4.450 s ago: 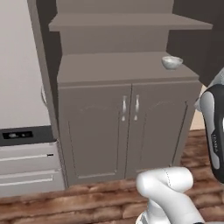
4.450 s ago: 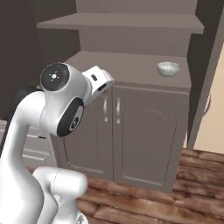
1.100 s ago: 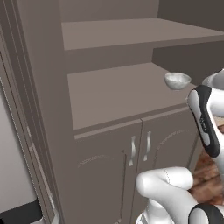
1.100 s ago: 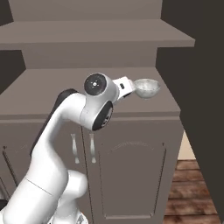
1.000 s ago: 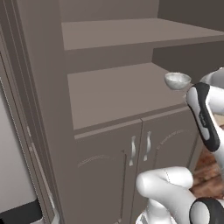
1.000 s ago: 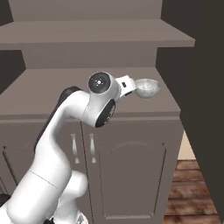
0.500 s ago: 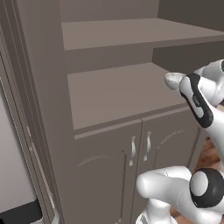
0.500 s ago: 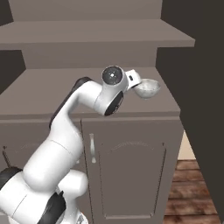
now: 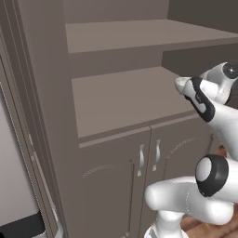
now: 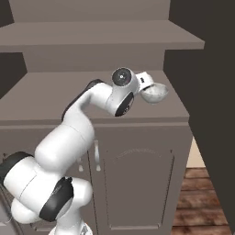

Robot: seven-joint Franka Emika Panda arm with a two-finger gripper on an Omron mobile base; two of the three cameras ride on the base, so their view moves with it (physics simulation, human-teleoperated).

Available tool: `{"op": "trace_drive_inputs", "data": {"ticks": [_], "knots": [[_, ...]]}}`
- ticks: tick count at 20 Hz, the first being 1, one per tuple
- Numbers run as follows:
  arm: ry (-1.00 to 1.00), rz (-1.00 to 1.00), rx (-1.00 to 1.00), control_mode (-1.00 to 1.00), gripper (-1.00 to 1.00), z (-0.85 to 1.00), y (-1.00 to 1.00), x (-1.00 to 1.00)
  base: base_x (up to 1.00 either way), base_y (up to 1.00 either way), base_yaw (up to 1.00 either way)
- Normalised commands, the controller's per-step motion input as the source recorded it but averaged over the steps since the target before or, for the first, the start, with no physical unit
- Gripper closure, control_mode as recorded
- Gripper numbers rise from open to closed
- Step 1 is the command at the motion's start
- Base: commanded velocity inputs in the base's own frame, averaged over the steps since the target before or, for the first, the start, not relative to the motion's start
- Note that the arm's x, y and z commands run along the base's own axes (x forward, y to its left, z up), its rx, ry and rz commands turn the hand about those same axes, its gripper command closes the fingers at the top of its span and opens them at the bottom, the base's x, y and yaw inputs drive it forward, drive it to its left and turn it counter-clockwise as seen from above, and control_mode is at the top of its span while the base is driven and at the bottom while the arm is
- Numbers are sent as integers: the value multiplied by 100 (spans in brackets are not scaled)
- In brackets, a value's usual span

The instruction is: Take the smaller bowl and place it next to the appetizer plate on the dining counter , and place the larger bowl next to the plate with cooked food.

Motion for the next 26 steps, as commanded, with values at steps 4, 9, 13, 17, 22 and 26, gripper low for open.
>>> {"op": "trace_drive_inputs", "data": {"ticks": [4, 9, 13, 17, 22, 26], "knots": [[0, -14, -5, -100, -100, -10, -30, 39, 0, 0, 0], [4, -8, -1, -100, -100, -5, -5, 18, 0, 0, 0], [7, -4, 0, -100, -100, 0, 0, 22, 0, 0, 0], [18, 0, 0, -100, -100, 0, 0, 23, 0, 0, 0], [13, 0, 0, -100, -100, -9, -13, 30, 0, 0, 0], [1, 0, 0, -100, -100, -17, -26, 28, 0, 0, 0]]}}
